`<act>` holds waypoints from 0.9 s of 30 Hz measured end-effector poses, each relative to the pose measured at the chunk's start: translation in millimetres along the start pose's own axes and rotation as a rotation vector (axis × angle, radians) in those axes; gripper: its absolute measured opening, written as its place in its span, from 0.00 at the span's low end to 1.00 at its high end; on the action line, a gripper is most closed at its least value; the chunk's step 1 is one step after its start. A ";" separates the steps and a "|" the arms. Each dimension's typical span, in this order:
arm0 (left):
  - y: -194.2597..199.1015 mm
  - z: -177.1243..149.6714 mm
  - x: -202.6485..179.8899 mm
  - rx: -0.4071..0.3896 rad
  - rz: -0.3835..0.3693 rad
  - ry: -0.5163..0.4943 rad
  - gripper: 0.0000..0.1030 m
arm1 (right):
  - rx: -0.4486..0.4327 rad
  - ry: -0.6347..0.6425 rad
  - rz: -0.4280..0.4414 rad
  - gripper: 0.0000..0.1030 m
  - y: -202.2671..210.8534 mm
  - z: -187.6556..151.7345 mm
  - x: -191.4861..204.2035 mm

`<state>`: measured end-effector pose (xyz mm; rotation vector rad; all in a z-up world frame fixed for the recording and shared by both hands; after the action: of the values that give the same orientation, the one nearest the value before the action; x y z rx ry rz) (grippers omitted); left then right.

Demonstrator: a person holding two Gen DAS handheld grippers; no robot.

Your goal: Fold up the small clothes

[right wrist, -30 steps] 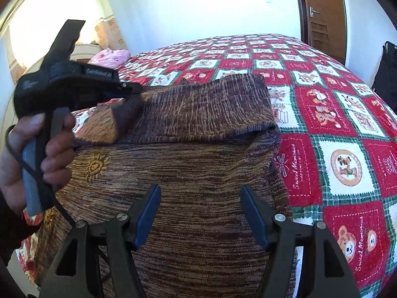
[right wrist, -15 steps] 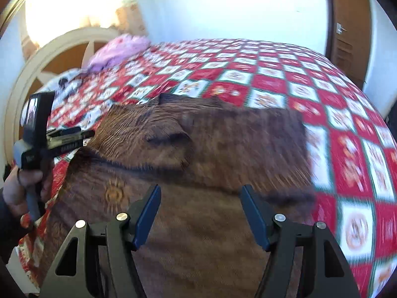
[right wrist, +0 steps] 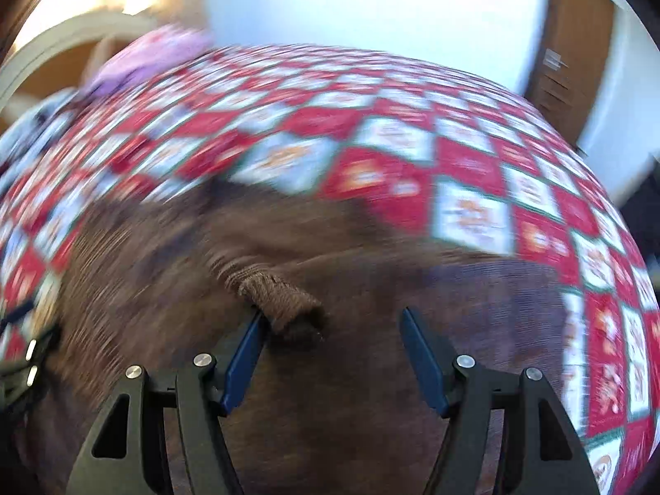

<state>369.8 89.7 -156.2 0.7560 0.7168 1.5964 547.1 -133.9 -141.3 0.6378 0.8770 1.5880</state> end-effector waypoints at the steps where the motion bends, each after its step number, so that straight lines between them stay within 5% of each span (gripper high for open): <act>1: -0.6 -0.7 1.5 0.003 -0.011 0.014 0.64 | -0.002 -0.038 -0.029 0.65 -1.2 3.5 -14.2; 3: -1.0 -1.9 2.0 0.005 -0.025 0.026 0.65 | 0.006 -0.103 -0.082 0.65 -1.4 5.5 -43.4; 6: -0.4 -2.6 0.5 0.000 -0.017 0.023 0.66 | -0.013 -0.120 -0.021 0.65 12.7 2.1 -49.2; 13: 0.1 -3.2 0.2 -0.006 -0.009 0.017 0.66 | -0.044 0.183 0.323 0.65 52.6 -45.8 55.7; 22: 3.7 -7.2 2.4 -0.012 0.000 0.023 0.73 | 0.095 0.201 0.314 0.65 44.7 -83.5 60.2; 27: 4.1 -9.2 4.9 -0.013 -0.006 0.036 0.75 | -0.006 0.169 0.275 0.65 53.8 -62.8 56.2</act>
<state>359.5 93.5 -158.1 0.7166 0.7336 1.6117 455.2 -94.7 -136.7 0.6480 0.9382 1.9133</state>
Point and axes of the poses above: each gripper's, at about its wrist camera, not at the fingertips, and y roughly against the way its jaws point, x to its left, z to its top, the point moved 6 cm from there along -y, roughly the way its jaws point, and after that the axes turned 4 degrees about x, right-handed, at the moved point
